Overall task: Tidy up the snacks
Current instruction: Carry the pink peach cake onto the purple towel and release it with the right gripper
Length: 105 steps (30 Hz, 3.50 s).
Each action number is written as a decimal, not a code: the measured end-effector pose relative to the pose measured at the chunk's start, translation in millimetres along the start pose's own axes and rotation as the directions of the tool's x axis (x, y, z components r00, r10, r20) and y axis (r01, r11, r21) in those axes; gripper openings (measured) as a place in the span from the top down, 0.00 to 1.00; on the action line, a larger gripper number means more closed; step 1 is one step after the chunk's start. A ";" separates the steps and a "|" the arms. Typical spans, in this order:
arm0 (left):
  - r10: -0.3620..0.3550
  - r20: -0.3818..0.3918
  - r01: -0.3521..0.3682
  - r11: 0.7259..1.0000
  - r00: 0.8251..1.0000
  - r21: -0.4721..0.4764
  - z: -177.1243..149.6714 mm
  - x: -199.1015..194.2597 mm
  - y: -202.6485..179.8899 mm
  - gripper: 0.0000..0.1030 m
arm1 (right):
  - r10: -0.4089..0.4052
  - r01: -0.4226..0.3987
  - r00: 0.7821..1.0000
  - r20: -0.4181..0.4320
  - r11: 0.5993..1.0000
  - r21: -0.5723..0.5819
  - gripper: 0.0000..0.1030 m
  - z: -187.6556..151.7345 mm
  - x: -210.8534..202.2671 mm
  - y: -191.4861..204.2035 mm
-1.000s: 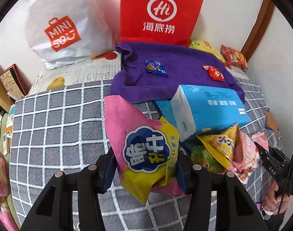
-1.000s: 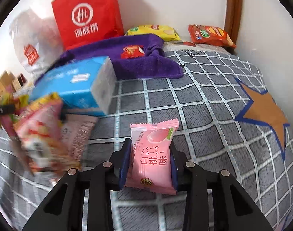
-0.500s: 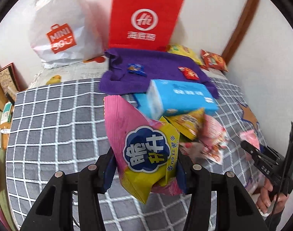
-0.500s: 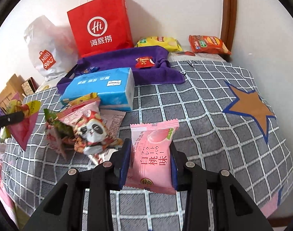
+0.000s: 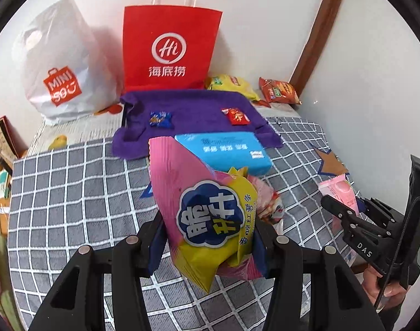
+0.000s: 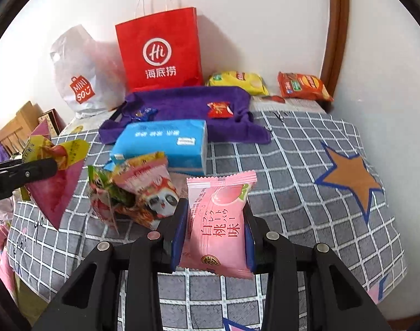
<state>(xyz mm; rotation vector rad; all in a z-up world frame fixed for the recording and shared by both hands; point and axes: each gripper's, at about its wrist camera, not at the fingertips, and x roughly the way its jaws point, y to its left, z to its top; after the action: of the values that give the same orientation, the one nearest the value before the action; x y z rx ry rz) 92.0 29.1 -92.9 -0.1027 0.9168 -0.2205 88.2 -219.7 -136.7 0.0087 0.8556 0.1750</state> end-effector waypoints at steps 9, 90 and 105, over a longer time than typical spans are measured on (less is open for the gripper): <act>0.011 0.019 -0.011 1.000 1.000 -0.015 21.5 3.3 4.3 0.52 | 0.005 -0.004 0.999 0.036 1.000 -0.012 0.65 34.1 0.3 11.5; 0.100 -0.161 -0.116 0.989 0.982 -0.095 148.7 181.4 98.8 0.52 | 0.097 -0.134 0.965 -0.245 0.981 -0.140 0.64 180.7 246.5 11.9; 0.090 -0.171 -0.108 0.989 0.981 -0.099 147.5 186.3 99.7 0.51 | 0.048 -0.093 0.969 -0.241 0.979 -0.182 0.56 182.8 244.2 18.5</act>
<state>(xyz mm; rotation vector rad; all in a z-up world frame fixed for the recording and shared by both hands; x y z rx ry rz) 333.4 81.9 -166.1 -0.1392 1.0973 -0.0873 379.6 -151.7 -198.4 -0.1657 1.0736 0.3304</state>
